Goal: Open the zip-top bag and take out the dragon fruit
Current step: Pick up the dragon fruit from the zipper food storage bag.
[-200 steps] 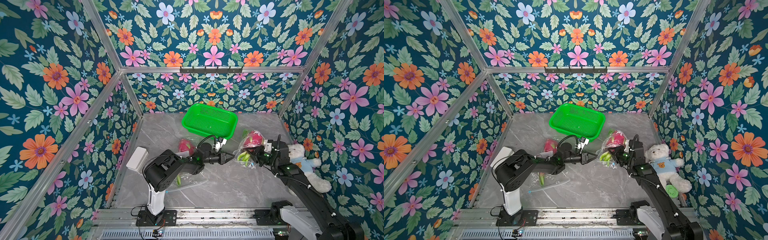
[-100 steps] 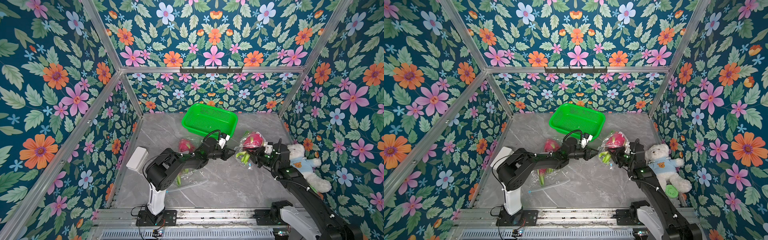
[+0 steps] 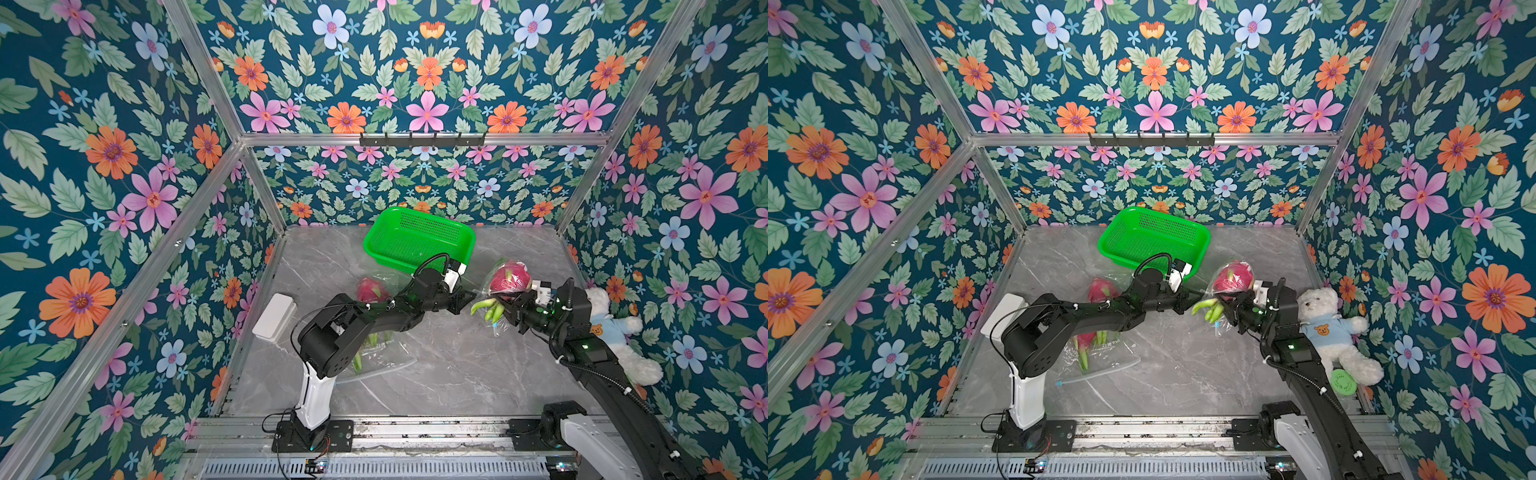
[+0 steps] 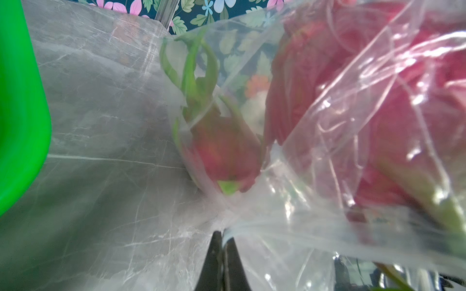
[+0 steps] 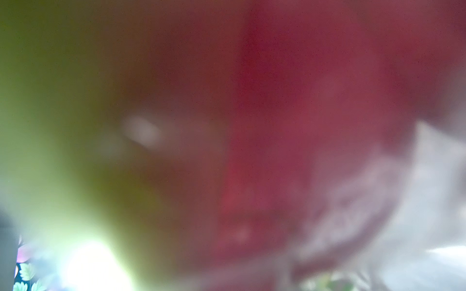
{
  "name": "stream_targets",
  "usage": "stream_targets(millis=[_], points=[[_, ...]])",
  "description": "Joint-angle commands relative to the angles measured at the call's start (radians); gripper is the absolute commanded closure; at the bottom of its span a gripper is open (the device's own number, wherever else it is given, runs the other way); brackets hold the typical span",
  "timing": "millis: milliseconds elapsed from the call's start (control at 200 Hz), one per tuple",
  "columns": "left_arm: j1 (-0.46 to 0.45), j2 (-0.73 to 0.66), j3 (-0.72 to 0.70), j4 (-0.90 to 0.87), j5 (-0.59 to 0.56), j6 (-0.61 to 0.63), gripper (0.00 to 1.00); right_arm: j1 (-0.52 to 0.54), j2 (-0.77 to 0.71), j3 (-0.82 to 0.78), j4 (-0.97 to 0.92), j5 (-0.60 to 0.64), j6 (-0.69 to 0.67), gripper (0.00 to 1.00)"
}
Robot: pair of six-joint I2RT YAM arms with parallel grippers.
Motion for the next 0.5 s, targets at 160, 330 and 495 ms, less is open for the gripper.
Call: stream_targets(millis=[160, 330, 495], points=[[0.001, -0.007, 0.012, 0.031, -0.005, -0.02, 1.0, 0.092, 0.047, -0.012, 0.103, 0.023, 0.03, 0.95], [0.001, -0.021, 0.032, 0.082, 0.009, -0.063, 1.0, 0.125, 0.041, -0.068, 0.116, 0.038, 0.052, 0.95], [0.001, -0.02, 0.078, 0.058, -0.005, -0.053, 1.0, 0.165, -0.007, -0.1, 0.052, 0.072, 0.038, 0.95]])
